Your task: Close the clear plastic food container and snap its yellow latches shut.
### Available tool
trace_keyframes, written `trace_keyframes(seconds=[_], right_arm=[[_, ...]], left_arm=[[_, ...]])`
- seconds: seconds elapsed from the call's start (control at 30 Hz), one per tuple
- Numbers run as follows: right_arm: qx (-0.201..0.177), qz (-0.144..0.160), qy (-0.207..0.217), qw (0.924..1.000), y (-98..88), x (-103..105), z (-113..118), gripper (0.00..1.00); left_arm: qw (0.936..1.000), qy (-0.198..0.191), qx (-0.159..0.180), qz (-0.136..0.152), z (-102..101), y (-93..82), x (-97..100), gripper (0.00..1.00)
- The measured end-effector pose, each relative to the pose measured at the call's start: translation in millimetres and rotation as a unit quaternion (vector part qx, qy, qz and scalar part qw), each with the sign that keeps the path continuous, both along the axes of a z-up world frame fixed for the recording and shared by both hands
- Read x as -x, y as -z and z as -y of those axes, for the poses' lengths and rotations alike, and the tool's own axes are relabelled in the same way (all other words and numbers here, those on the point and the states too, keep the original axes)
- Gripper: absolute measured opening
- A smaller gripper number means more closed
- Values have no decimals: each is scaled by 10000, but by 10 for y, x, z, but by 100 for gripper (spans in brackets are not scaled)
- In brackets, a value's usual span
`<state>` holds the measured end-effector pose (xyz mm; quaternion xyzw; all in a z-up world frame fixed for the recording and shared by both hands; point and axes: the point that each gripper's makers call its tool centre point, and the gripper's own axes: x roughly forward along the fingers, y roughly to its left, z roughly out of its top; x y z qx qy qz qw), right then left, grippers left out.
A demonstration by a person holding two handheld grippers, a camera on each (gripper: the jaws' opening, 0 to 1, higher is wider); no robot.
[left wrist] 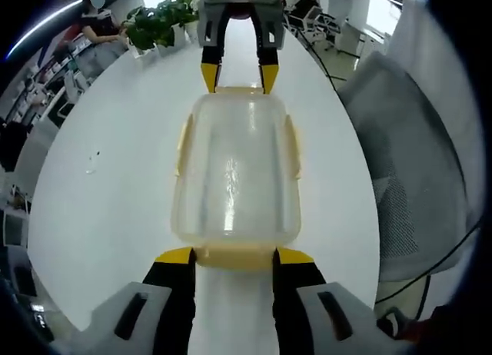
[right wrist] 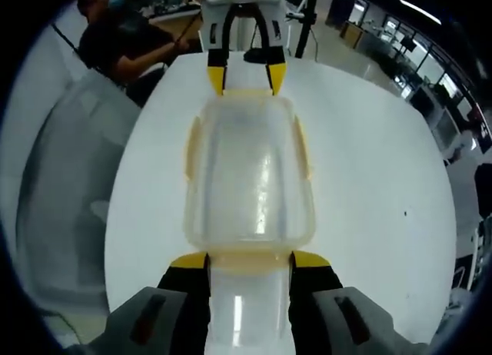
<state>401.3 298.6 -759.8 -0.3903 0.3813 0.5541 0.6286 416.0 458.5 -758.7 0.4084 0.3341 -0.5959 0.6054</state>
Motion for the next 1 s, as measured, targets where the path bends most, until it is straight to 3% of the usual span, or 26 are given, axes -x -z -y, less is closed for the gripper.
trace_keyframes(seconds=[1.0], right_arm=[[-47,99,142,9998,-43,145,605,38]], left_arm=[[9995,147,286,44,612,-103,124,38]])
